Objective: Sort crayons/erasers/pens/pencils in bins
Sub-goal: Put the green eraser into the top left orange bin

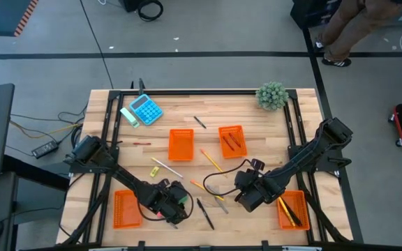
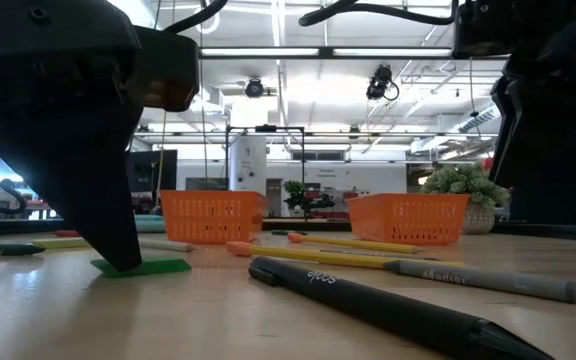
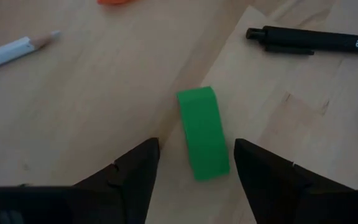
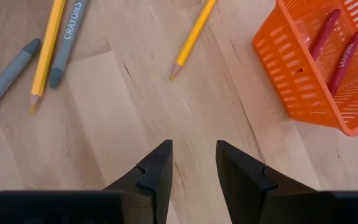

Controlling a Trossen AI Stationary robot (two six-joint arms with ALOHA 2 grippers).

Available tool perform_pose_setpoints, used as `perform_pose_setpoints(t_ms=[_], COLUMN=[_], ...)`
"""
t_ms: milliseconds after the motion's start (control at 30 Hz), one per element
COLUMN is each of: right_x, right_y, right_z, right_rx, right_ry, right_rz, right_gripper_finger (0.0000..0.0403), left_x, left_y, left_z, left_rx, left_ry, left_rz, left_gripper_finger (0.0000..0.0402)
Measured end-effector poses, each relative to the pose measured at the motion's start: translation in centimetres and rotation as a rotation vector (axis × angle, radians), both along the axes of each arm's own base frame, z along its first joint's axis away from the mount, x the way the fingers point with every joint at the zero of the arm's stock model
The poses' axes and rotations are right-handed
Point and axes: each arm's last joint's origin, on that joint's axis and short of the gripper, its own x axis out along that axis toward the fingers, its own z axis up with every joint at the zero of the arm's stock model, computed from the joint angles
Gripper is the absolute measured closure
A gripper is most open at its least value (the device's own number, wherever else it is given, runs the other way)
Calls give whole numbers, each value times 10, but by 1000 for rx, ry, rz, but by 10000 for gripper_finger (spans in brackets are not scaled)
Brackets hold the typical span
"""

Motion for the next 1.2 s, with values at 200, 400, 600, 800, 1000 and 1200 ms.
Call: perform_pose_setpoints(t_ms=[200,400,600,800,1000,1200], right_x=[0,0,0,1,1,1], right_y=[0,0,0,-1,-1,-1], right_z=[0,0,0,0,1,1], right_rx=[0,0,0,-29,-34,-45], right_ry=[0,0,0,-19,-13,4], right_rz=[0,0,0,0,14,50], right_gripper_finger=[274,273,274,274,274,274], left_x=[0,1,1,2,4,5], left_y=[0,0,0,0,0,0], left_z=[-1,-1,-1,-1,1,2], left_rx=[21,58,111,164,195,204], left_ry=[6,8,16,25,12,-3], left_rz=[-38,-110,-223,-337,-402,-415], left_gripper_finger=[176,199,223,246,277,312])
